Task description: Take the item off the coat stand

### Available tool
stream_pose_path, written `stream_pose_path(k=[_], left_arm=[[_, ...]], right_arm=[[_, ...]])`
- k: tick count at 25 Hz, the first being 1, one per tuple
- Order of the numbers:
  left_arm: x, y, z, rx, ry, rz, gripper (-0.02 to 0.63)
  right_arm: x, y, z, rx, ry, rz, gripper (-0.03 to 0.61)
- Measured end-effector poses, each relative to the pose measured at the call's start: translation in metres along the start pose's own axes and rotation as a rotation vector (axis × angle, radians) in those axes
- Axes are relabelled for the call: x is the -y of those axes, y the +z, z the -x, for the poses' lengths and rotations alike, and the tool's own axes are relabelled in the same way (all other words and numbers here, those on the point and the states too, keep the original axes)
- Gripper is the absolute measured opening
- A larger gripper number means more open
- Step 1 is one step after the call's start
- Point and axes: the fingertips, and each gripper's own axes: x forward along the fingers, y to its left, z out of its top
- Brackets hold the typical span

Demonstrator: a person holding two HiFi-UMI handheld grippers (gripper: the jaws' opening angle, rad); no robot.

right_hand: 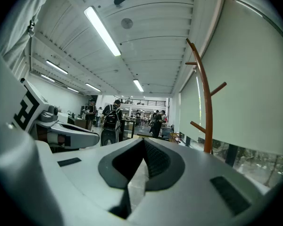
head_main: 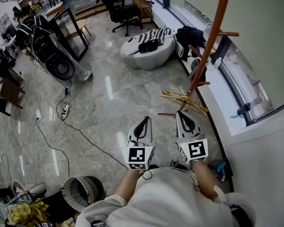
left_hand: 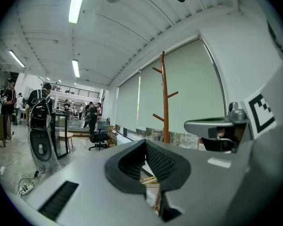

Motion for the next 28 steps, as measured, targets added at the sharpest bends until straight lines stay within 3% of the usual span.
stream_pose_path(k=[8,14,19,28], left_arm=[[-0.041,-0.018,0.012,-0.014,0.004,0.030,0.011],[-0.055,-0.027,-0.008,-0.034,-0.028,0.054,0.011],[-0.062,-0.032,-0.050,-0.051,-0.036,0.043,0.011],[-0.142,0.000,-0.178,-0.078,-0.032,0.022,0.011]], right_arm=[[-0.030,-0.010,-0.021,-0.007,-0.006,-0.013,0.005],[-0.028,-0.019,-0.047,-0.030,-0.026,-0.007,0.006],[0.003,-0.034,-0.081,-0.030,-0.044,-0.029,0.006],[0.054,-0.031,-0.225,-0.047,0.000,-0.053,0.006]])
